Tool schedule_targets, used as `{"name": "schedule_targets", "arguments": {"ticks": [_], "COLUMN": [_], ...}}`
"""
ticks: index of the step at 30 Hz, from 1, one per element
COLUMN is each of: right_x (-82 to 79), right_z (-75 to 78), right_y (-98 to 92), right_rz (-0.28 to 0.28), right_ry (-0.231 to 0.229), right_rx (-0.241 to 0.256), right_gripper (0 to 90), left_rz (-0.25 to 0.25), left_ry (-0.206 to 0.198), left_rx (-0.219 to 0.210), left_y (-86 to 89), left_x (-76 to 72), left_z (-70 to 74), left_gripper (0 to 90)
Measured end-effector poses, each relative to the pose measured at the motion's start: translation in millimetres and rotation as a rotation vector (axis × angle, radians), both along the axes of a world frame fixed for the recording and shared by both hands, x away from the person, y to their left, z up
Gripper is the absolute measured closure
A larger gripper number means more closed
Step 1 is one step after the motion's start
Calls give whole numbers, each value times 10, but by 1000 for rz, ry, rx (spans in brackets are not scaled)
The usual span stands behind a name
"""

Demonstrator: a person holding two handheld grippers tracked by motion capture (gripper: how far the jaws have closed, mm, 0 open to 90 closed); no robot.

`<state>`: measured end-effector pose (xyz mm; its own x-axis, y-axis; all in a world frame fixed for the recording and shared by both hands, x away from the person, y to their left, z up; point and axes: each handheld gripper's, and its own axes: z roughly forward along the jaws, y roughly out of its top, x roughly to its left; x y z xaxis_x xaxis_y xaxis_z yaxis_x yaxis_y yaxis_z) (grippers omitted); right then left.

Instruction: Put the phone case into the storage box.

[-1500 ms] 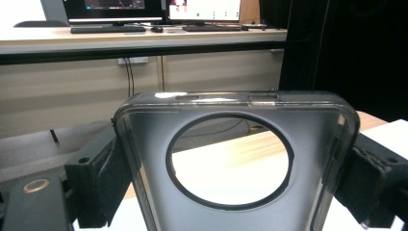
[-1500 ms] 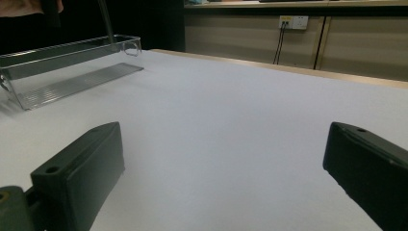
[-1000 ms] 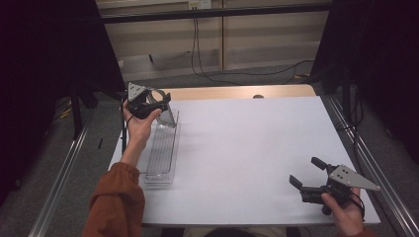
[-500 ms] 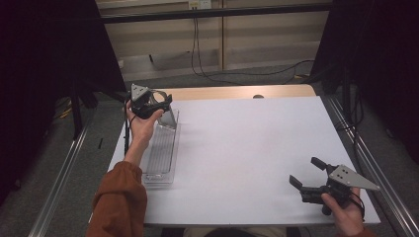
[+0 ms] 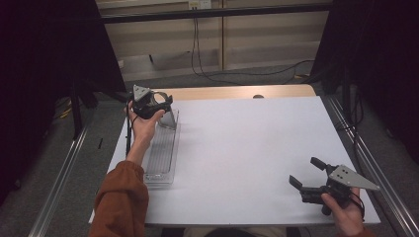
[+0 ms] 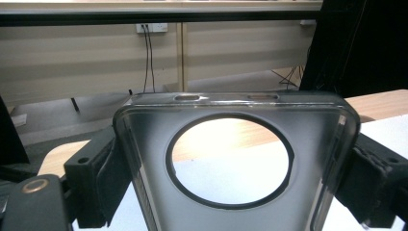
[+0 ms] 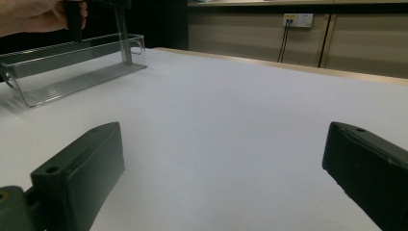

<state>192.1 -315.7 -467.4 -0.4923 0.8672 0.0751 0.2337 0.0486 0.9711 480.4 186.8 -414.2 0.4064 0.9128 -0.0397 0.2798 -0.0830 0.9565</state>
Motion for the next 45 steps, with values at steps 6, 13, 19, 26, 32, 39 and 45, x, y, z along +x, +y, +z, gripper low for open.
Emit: {"name": "schedule_targets", "arguments": {"ticks": [6, 13, 19, 26, 32, 39, 45], "right_x": [-1, -1, -2, -3, -4, -11, -14], "right_z": [0, -1, -2, -2, -4, -1, -1], "right_y": [5, 2, 0, 0, 1, -1, -2], "right_rz": [1, 7, 8, 10, 13, 21, 17], "right_ry": [3, 1, -2, -1, 3, 0, -1], "right_rx": [1, -2, -5, -3, -2, -2, 2], "right_gripper": [4, 3, 3, 3, 3, 3, 3], "left_rz": [22, 35, 46, 57, 66, 67, 49], "left_ry": [-2, 2, 7, 2, 7, 11, 5], "left_rx": [3, 17, 3, 2, 21, 21, 25], "left_y": [-45, -69, -92, -122, -150, -199, -232], "left_x": [6, 31, 61, 98, 137, 200, 223], "left_z": [-12, -11, -24, -42, -42, -82, -107], "left_gripper": [112, 103, 101, 99, 95, 100, 107]}}
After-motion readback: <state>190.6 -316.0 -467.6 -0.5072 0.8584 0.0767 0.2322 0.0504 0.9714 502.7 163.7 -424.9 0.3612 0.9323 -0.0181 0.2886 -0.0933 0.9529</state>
